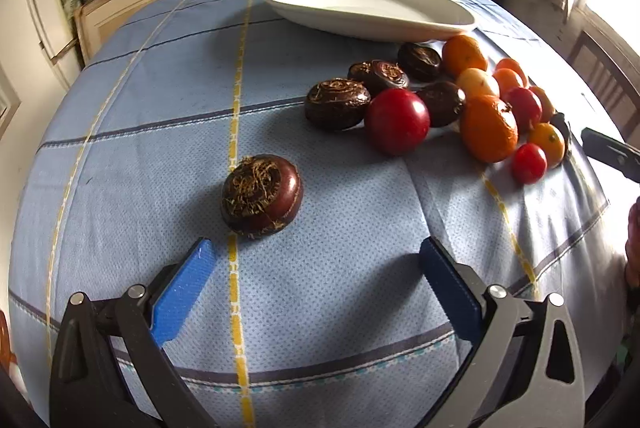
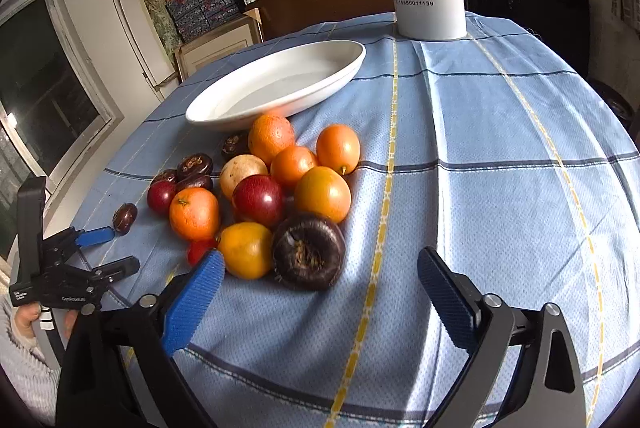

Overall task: Organize fruits
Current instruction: 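Grasp a dark brown fruit with the left tool while the right tool grasps another dark brown fruit, then carry both dark brown fruits onto the white plate and open both tools, then grasp another dark brown fruit with the left tool while the right tool grasps an orange, then lower the dark brown fruit and the orange onto the plate, opening both tools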

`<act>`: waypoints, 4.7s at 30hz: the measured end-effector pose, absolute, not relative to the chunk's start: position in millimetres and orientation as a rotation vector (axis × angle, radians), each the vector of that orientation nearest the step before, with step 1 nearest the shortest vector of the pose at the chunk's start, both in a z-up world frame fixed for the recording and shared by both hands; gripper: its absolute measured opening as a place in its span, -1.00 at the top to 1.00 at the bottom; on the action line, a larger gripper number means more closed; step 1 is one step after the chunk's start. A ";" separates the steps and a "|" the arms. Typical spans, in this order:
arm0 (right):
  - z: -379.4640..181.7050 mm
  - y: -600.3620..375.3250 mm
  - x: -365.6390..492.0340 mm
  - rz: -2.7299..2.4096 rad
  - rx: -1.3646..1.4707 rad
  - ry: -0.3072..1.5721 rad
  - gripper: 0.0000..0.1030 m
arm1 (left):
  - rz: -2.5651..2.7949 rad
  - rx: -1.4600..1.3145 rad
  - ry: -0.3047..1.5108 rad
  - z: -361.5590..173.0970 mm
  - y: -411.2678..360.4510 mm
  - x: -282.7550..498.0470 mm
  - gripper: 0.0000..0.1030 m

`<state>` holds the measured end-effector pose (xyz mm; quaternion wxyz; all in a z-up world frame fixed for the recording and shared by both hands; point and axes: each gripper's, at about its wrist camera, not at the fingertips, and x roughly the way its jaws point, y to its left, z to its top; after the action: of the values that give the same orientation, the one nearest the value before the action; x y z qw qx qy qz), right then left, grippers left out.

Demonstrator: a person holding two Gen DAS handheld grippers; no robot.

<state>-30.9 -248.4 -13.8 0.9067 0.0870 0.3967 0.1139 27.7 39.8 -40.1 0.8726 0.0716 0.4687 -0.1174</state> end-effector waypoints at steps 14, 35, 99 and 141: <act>-15.6 -245.5 -11.3 0.355 0.227 0.877 -0.34 | -0.195 0.136 0.952 -24.5 57.8 53.4 0.19; -15.7 -239.4 -10.6 0.435 0.249 0.900 0.17 | -0.276 0.064 0.898 -9.8 35.0 69.2 0.20; -1.7 -258.5 2.5 0.285 0.432 0.712 -0.18 | -0.175 0.057 0.830 -20.1 30.7 99.7 -0.43; -15.3 -269.2 7.8 0.308 0.521 0.774 0.32 | -0.172 0.030 0.805 -12.9 48.7 98.5 0.21</act>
<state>7.8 -269.2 -15.3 0.8818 0.2502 0.3715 0.1481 98.5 48.7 -12.9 0.9164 0.0143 0.3911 -0.0838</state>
